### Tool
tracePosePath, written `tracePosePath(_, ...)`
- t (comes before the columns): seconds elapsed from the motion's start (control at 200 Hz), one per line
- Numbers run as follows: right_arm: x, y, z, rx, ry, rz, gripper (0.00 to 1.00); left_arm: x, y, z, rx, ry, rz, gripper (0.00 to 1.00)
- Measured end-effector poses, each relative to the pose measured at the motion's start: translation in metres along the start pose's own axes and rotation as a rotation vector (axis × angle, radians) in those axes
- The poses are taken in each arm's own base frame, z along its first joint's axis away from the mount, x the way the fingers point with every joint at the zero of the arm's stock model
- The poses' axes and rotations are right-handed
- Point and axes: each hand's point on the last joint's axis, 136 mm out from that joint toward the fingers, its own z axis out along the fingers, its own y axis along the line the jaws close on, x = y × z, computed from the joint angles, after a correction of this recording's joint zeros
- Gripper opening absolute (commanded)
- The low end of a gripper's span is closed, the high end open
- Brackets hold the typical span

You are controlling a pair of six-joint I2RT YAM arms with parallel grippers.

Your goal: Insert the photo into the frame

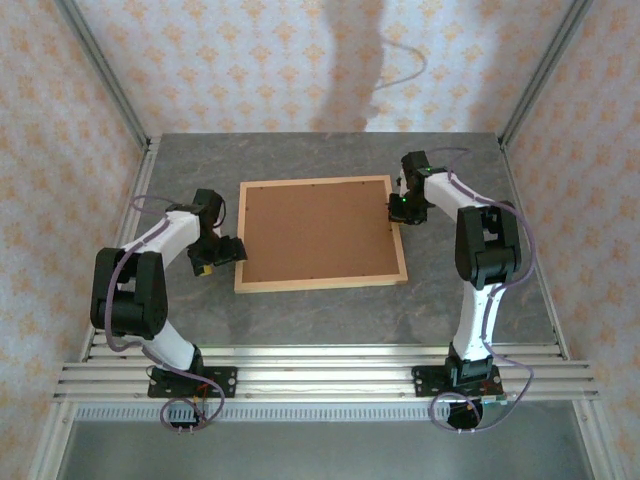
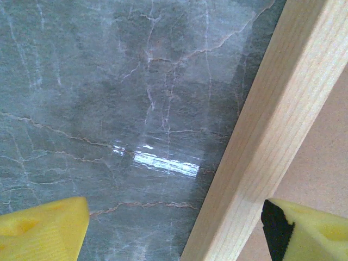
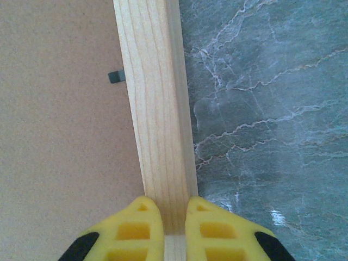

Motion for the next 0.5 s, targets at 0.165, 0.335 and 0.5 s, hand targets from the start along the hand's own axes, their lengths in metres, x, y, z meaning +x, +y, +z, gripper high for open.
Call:
tracePosePath(0.165, 0.0, 0.0, 0.0, 0.0, 0.0, 0.0, 0.11, -0.0006, 0.0, 0.004, -0.002, 0.006, -0.001, 0.85)
tracePosePath(0.335, 0.0001, -0.0001, 0.0001, 0.0, 0.0, 0.0, 0.11, -0.0005, -0.0007, 0.0066, 0.0, 0.009, 0.0, 0.85)
tracePosePath(0.5, 0.0002, 0.0004, 0.0001, -0.001, 0.0, -0.001, 0.11, -0.0001, -0.0034, 0.0087, 0.01, 0.011, 0.003, 0.84)
